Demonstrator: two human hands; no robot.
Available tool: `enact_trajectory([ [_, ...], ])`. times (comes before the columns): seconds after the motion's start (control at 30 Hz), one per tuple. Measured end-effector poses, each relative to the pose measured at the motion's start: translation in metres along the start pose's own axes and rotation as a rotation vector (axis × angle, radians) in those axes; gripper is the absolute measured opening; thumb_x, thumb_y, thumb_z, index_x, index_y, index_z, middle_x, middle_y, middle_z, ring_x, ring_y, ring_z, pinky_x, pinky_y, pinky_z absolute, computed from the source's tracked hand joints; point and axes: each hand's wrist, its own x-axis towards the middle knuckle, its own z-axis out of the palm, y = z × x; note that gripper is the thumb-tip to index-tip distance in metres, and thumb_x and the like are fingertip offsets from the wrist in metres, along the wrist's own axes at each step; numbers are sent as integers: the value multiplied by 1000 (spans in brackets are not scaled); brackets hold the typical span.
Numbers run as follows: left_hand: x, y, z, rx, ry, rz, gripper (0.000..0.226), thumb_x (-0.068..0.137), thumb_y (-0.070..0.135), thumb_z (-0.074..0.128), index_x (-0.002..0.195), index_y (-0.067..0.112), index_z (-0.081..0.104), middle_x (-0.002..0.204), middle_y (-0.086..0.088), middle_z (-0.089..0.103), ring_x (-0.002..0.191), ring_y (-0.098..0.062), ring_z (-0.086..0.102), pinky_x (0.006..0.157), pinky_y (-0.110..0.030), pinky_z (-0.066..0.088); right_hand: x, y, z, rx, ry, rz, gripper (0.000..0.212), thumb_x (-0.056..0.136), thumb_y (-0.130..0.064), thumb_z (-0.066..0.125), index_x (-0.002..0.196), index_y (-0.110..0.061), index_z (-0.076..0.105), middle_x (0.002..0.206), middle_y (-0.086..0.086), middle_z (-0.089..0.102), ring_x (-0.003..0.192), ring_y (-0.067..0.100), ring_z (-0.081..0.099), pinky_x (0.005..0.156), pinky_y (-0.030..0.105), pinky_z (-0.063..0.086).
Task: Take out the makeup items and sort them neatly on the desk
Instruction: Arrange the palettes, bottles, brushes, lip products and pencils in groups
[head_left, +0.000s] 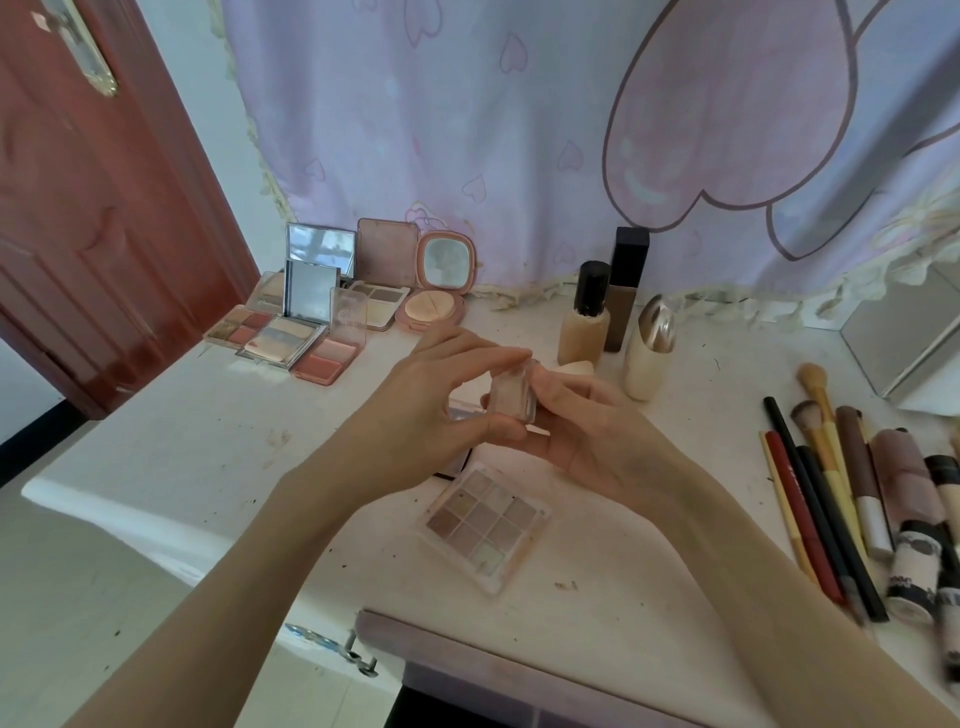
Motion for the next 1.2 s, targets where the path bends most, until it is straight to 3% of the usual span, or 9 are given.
enact_trajectory([
  [0.13, 2, 2, -10, -21, -65, 5, 51, 76, 31, 69, 124, 23, 55, 110, 14, 57, 110, -1, 39, 93, -2, 27, -1, -3, 1, -5, 11, 7, 29, 78, -28, 56, 88, -5, 73, 104, 19, 57, 90, 22, 66, 76, 32, 55],
  [0.3, 1, 1, -15, -102, -55, -53, 45, 74, 30, 70, 114, 37, 51, 104, 31, 50, 105, 11, 38, 83, -1, 30, 2, 0, 2, 70, 35, 95, 44, 76, -28, 57, 105, 4, 61, 97, 16, 67, 87, 24, 68, 78, 37, 57],
  [0.43, -1, -3, -13, -114, -28, -49, 36, 73, 34, 68, 106, 42, 55, 106, 32, 53, 108, 8, 44, 79, -5, 37, 1, 2, 1, 79, 4, 103, 43, 78, -28, 58, 109, 3, 60, 98, 14, 68, 91, 24, 67, 82, 36, 56],
  [0.53, -2, -10, -15, -162, 4, -73, 34, 77, 16, 73, 97, 41, 64, 102, 26, 62, 102, 4, 53, 80, -16, 43, 2, 2, 1, 46, -6, 91, 41, 79, -25, 59, 111, 0, 60, 102, 12, 68, 96, 23, 66, 85, 35, 55],
  [0.7, -2, -13, -26, -218, 54, -38, 20, 79, 24, 62, 93, 37, 67, 93, 19, 67, 91, 0, 60, 81, -20, 46, 5, 2, 3, 24, -33, 100, 42, 78, -14, 60, 118, -4, 59, 105, 12, 69, 98, 24, 67, 80, 29, 56],
  [0.9, 12, -22, -35, -133, 117, -121, 18, 85, 11, 62, 94, 24, 70, 85, 18, 64, 81, 9, 57, 74, -3, 36, 23, 6, 22, -348, 112, -111, 17, 87, -7, 60, 91, -20, 70, 88, -2, 74, 81, 14, 70, 67, 20, 55],
  [1.0, 23, -24, -42, -116, 131, -139, 20, 85, 9, 62, 100, 21, 69, 85, 14, 64, 78, 14, 56, 72, -1, 37, 39, 5, 33, -462, 176, -164, 14, 89, -16, 61, 83, -21, 73, 84, 1, 74, 76, 15, 71, 69, 26, 57],
  [1.1, 27, -33, -45, -99, 172, -214, 21, 89, 16, 58, 107, 20, 68, 99, 7, 65, 90, 2, 59, 78, -10, 42, 62, 6, 37, -600, 298, -129, 17, 87, -25, 63, 73, -24, 73, 87, 9, 74, 83, 26, 71, 87, 48, 53],
  [1.2, 17, -47, -42, 67, 315, -290, 27, 94, 23, 52, 116, 16, 65, 98, 14, 59, 88, -7, 55, 72, -10, 38, 82, 8, 38, -519, 360, -66, 15, 87, -16, 62, 75, -18, 70, 90, 14, 71, 74, 23, 71, 75, 39, 58],
])
